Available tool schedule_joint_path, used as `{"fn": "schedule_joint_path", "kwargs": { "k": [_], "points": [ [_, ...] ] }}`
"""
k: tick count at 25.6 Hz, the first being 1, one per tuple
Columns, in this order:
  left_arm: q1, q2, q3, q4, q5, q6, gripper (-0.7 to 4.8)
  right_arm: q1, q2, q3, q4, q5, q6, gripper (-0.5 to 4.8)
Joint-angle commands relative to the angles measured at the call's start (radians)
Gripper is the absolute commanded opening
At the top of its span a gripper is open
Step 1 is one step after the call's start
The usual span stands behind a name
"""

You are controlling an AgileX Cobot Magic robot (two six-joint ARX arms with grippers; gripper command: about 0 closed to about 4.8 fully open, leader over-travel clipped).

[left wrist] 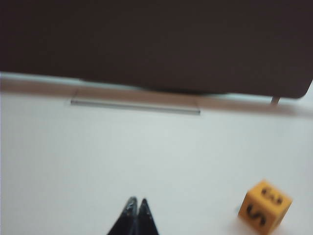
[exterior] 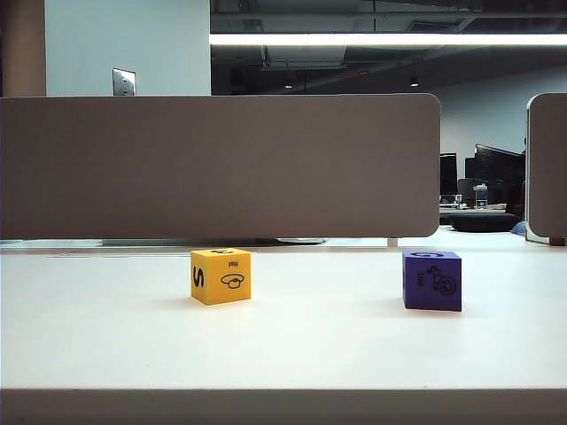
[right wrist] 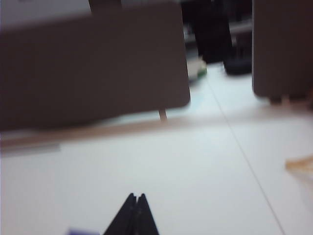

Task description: Stack the letter block on the right onto the letter block on the left.

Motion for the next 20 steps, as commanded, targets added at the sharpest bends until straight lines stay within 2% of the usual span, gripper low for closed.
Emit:
{"fn": "schedule_joint_path", "kwargs": {
  "k": [1,3,5,10,13,16,20],
  "points": [
    [0.001,0.034,0.11,-0.024,0.016,0.003,-0.05,0.001,0.024,0.079,0.012,-0.002,0.04,-0.09],
    [0.002,0.079,0.174,-0.064,0.035,0.04,-0.05,0.001,0.049,0.133,-0.012,-0.003,0.048,-0.09],
    [0.002,0.22,0.307,-0.112,0.154,0.111,-0.05,0.001,0.146,0.272,-0.082,-0.045,0.038,-0.09],
    [-0.014,0.354,0.439,-0.042,0.295,0.113,-0.06,0.001,0.315,0.456,-0.185,-0.142,0.016,-0.09],
    [-0.015,0.432,0.513,-0.04,0.305,0.122,-0.05,0.001,0.402,0.527,-0.22,-0.165,0.016,-0.09],
    [-0.034,0.55,0.597,-0.051,0.283,0.222,-0.05,0.002,0.56,0.623,-0.257,-0.24,0.016,-0.09],
    [-0.056,0.684,0.682,-0.114,0.295,0.287,-0.05,0.049,0.728,0.771,-0.397,-0.23,0.043,-0.09]
  ]
}}
